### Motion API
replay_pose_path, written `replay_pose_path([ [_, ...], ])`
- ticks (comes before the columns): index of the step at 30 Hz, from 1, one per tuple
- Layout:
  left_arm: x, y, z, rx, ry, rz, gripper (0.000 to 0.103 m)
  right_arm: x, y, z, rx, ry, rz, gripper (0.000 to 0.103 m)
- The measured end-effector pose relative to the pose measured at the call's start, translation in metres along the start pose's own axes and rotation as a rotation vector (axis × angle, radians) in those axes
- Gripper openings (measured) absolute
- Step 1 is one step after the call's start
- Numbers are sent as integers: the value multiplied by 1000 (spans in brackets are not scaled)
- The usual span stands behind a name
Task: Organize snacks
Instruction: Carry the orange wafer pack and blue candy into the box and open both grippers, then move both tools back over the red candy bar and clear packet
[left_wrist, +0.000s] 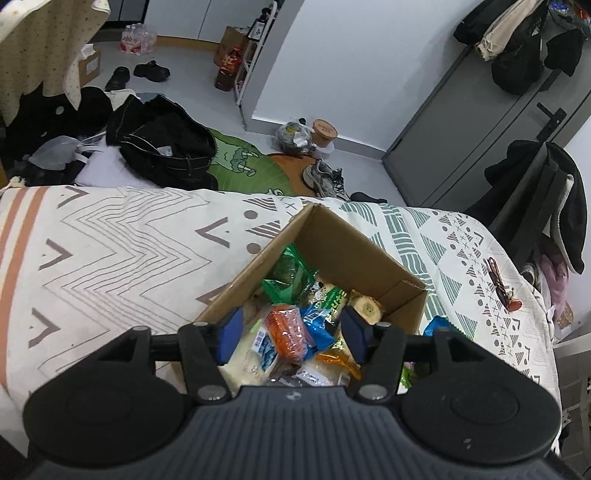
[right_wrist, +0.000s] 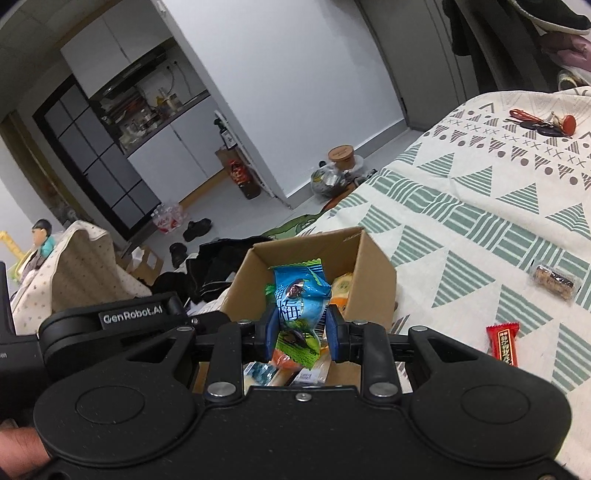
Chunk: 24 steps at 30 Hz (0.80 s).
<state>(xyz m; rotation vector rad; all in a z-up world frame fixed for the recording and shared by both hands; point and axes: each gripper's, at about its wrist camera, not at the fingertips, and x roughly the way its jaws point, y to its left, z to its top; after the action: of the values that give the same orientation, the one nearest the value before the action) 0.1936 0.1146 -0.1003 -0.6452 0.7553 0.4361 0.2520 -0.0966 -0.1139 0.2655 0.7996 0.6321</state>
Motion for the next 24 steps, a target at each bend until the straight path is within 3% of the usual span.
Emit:
replay_pose_path([
  [5,-12,3,-3,-15,-21,39,67,-3,2,-3,-3,31,19,34],
  [11,-28,-2,-7,-6,-53,80,77,-23,-15,5,42,-13,23,39],
  [24,-34,-28,-24,50,-57,51,83,-43,-52,9,102,-5,-65,46],
])
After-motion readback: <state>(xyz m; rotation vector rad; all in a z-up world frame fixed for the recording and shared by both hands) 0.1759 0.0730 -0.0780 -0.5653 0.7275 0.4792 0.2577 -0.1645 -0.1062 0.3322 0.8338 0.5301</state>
